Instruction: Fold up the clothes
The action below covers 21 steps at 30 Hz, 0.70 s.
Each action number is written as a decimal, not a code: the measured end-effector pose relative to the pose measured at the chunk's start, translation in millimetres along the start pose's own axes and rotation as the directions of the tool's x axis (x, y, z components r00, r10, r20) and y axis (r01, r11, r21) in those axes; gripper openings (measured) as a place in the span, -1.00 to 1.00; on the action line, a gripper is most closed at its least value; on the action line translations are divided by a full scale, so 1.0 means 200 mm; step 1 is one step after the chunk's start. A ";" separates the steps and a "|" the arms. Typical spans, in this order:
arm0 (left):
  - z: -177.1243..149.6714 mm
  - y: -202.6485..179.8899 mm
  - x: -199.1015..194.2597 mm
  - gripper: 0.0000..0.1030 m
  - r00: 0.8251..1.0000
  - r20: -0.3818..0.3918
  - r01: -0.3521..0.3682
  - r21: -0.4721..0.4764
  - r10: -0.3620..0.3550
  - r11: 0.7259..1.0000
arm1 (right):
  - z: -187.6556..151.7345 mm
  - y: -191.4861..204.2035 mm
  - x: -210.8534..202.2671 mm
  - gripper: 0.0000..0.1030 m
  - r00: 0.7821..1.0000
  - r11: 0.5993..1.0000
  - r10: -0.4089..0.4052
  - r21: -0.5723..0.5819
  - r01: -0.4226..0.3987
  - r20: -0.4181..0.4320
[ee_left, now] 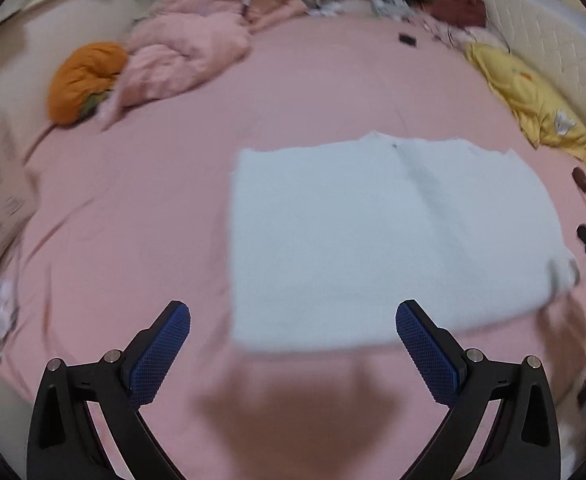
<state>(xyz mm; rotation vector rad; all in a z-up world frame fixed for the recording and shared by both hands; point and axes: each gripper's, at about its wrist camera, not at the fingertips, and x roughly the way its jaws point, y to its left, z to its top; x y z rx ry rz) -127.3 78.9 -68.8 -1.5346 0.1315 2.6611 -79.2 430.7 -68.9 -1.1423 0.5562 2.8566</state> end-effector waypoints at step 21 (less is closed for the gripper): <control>0.33 0.36 0.43 0.99 0.999 0.019 -0.035 -0.135 0.038 0.990 | 0.31 -0.18 0.09 0.37 0.995 0.999 -0.038 -0.018 0.037 -0.092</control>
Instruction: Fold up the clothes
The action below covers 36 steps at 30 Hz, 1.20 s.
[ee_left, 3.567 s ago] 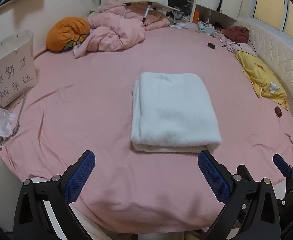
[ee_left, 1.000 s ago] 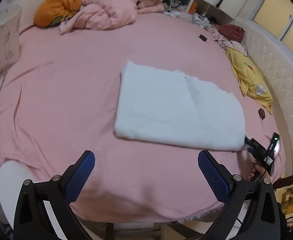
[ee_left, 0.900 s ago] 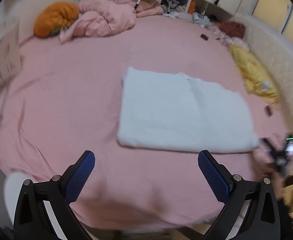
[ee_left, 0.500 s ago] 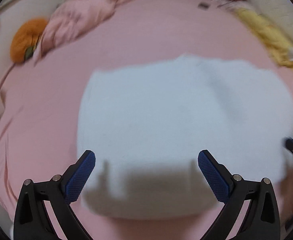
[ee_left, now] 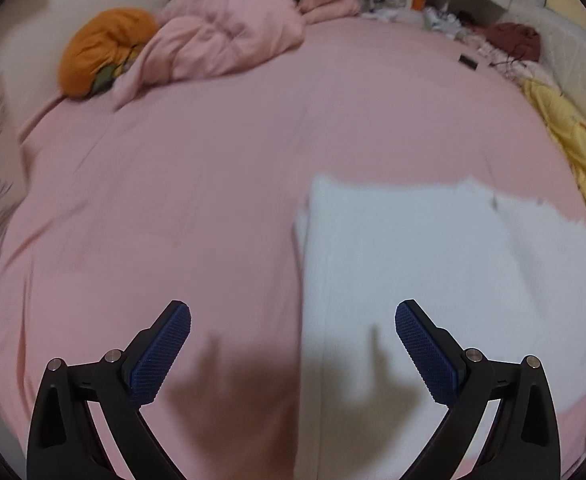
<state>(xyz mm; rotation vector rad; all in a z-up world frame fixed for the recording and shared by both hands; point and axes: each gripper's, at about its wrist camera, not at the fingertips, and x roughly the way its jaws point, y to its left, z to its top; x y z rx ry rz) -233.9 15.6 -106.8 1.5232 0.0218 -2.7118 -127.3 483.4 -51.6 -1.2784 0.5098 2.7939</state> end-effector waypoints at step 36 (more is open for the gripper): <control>-0.11 0.08 -0.69 -0.83 0.869 0.088 0.470 0.164 -0.487 0.868 | 0.18 0.18 -0.58 -0.80 0.907 0.823 0.389 -0.381 -0.421 -0.160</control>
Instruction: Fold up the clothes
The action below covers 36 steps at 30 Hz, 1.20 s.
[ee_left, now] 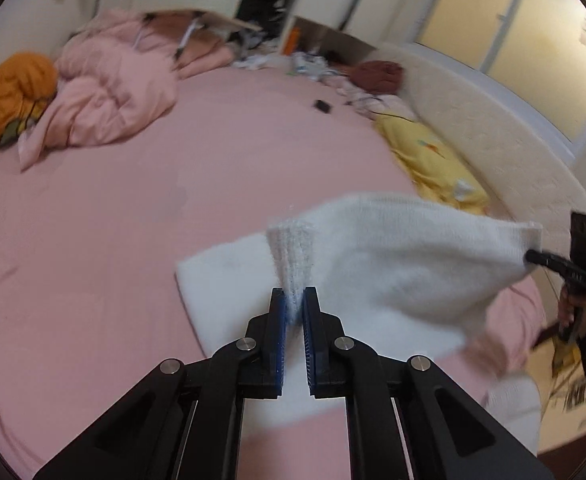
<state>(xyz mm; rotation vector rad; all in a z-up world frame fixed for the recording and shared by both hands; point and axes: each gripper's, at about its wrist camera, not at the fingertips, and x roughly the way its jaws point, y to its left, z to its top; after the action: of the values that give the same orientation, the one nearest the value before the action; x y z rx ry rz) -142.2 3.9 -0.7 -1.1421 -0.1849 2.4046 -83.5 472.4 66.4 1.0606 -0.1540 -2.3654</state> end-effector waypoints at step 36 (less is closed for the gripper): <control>-0.25 0.26 -0.02 0.78 0.976 -0.200 -0.104 -0.090 0.084 0.991 | -0.35 -0.18 0.15 0.55 0.935 0.999 0.000 0.041 0.016 -0.355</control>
<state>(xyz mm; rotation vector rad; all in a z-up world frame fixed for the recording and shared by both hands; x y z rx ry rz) -119.5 -48.3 -46.4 -1.4553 -0.1920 2.3671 -65.8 495.4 -12.1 1.4915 -0.0677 -2.1410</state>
